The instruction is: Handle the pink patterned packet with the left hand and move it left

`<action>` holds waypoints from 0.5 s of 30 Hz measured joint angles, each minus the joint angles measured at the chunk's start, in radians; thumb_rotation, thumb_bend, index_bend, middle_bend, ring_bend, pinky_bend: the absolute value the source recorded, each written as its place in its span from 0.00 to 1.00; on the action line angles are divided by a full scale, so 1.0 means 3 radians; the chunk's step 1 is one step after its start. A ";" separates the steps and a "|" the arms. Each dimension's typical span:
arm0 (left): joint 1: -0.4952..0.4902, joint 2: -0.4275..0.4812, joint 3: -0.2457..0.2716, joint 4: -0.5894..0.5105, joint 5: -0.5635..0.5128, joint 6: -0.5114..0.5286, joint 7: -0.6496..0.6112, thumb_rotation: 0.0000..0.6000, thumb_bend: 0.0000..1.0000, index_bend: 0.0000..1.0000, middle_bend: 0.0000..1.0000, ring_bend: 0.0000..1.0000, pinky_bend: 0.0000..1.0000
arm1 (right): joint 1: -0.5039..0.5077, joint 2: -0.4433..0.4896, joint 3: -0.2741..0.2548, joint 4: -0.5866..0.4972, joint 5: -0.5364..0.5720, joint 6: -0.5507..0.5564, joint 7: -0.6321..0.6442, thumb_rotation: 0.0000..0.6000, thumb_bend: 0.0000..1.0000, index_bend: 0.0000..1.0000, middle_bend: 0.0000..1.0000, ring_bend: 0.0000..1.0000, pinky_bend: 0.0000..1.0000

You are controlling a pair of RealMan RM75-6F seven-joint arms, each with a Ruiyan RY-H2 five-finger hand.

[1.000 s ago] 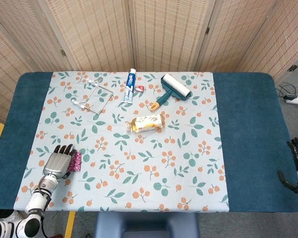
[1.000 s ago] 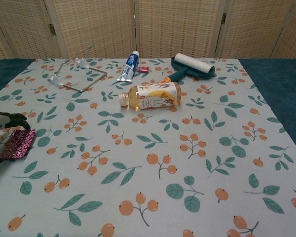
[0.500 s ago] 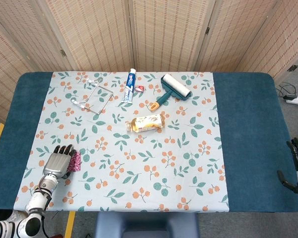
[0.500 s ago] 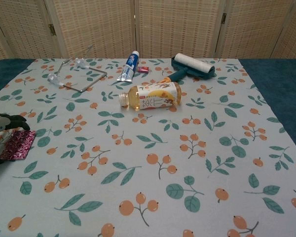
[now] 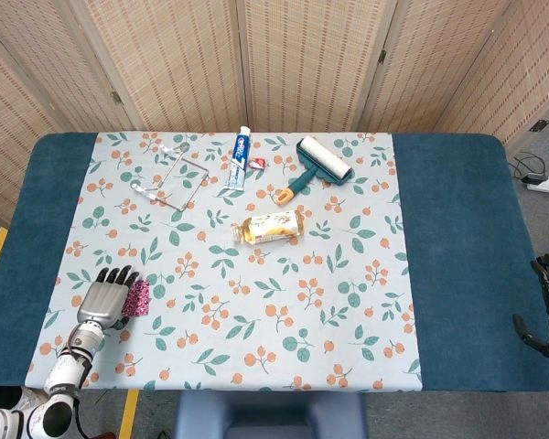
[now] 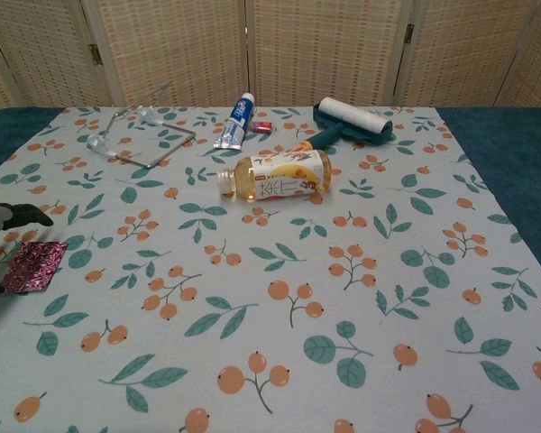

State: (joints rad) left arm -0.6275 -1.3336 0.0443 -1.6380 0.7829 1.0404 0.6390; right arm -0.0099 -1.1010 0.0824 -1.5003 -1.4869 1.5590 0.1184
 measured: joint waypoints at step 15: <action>0.0677 0.0404 -0.0200 -0.0115 0.1073 0.1116 -0.1211 1.00 0.36 0.12 0.00 0.00 0.00 | 0.0026 0.0136 -0.0026 -0.0066 -0.0030 -0.0096 0.0334 1.00 0.36 0.00 0.00 0.00 0.00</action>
State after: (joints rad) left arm -0.4243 -1.2124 -0.0157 -1.6724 1.1049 1.3752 0.2757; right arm -0.0020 -1.0601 0.0747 -1.5200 -1.4958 1.5301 0.2186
